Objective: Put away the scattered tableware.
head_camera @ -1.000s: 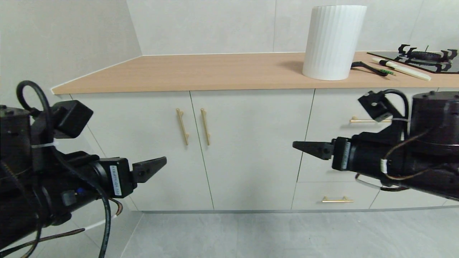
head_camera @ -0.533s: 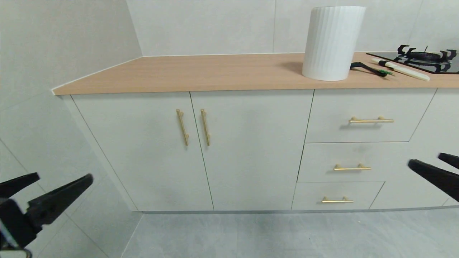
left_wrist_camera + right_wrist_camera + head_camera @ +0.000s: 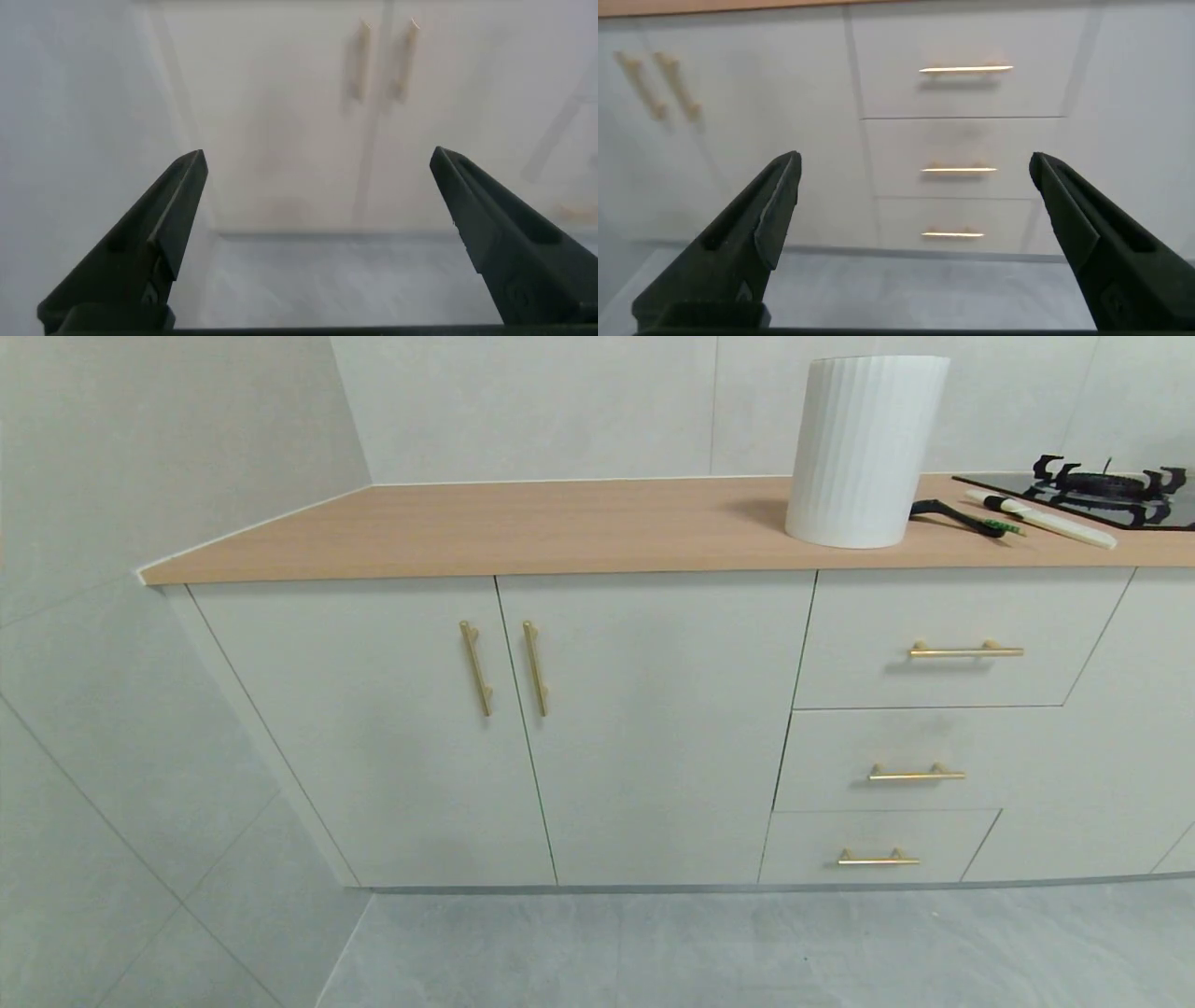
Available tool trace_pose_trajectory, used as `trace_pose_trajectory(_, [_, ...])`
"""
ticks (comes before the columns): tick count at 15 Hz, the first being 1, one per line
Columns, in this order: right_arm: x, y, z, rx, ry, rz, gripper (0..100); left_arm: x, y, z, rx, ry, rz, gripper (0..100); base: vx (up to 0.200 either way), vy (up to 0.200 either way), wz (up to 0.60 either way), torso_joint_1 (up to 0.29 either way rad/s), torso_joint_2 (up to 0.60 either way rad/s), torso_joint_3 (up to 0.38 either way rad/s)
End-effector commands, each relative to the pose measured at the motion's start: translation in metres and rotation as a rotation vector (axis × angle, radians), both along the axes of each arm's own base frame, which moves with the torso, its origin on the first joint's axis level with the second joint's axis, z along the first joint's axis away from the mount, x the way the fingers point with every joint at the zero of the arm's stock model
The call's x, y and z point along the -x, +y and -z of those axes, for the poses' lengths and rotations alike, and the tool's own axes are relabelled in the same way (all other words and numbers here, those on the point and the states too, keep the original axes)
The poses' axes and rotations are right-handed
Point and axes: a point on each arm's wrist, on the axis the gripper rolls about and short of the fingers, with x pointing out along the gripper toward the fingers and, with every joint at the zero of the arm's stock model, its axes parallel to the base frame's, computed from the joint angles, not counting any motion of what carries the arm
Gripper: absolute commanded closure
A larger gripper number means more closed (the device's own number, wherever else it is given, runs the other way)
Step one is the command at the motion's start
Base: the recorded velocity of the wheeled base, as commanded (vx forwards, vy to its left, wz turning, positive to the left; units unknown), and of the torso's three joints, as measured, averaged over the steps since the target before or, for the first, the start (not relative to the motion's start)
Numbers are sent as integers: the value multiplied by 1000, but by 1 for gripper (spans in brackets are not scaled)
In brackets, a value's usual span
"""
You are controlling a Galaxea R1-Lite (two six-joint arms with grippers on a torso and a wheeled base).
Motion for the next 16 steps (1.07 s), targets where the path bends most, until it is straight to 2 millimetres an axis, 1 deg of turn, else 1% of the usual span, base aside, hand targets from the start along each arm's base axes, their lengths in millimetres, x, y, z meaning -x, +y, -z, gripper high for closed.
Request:
trace_pose_trajectory(1, [26, 4, 10, 1, -135, 86, 0, 28, 2, 10, 4, -119, -74, 0, 0, 0, 0, 0, 0, 0])
trace_pose_trajectory(2, [30, 5, 18, 13, -136, 64, 0, 31, 1, 13, 4, -121, -93, 0, 0, 0, 0, 0, 0, 0])
trace_pose_trajectory(4, [28, 4, 22, 6, -117, 102, 0, 31, 1, 13, 19, -125, -97, 0, 0, 0, 0, 0, 0, 0])
trace_pose_trajectory(6, [24, 3, 27, 6, -94, 143, 0, 27, 0, 20, 7, -99, -101, 0, 0, 0, 0, 0, 0, 0])
trace_pose_trajectory(8, [17, 3, 40, 8, -43, 144, 0, 13, -1, 36, -11, -113, -112, 0, 0, 0, 0, 0, 0, 0])
trace_pose_trajectory(10, [8, 3, 54, 4, -10, 143, 0, 1, -1, 52, -4, -156, -176, 0, 0, 0, 0, 0, 0, 0])
trace_pose_trajectory(11, [2, 3, 62, 3, -24, 143, 0, -3, -3, 62, -8, -167, -238, 0, 0, 0, 0, 0, 0, 0])
trace_pose_trajectory(13, [-6, 3, 73, 7, -48, 147, 0, 1, -6, 87, -27, -146, -272, 0, 0, 0, 0, 0, 0, 0])
trace_pose_trajectory(14, [-8, 3, 79, 10, -32, 147, 0, -2, -6, 95, -24, -115, -267, 0, 0, 0, 0, 0, 0, 0])
trace_pose_trajectory(16, [-12, 3, 90, 8, 4, 150, 0, -5, -7, 102, 1, -89, -254, 0, 0, 0, 0, 0, 0, 0])
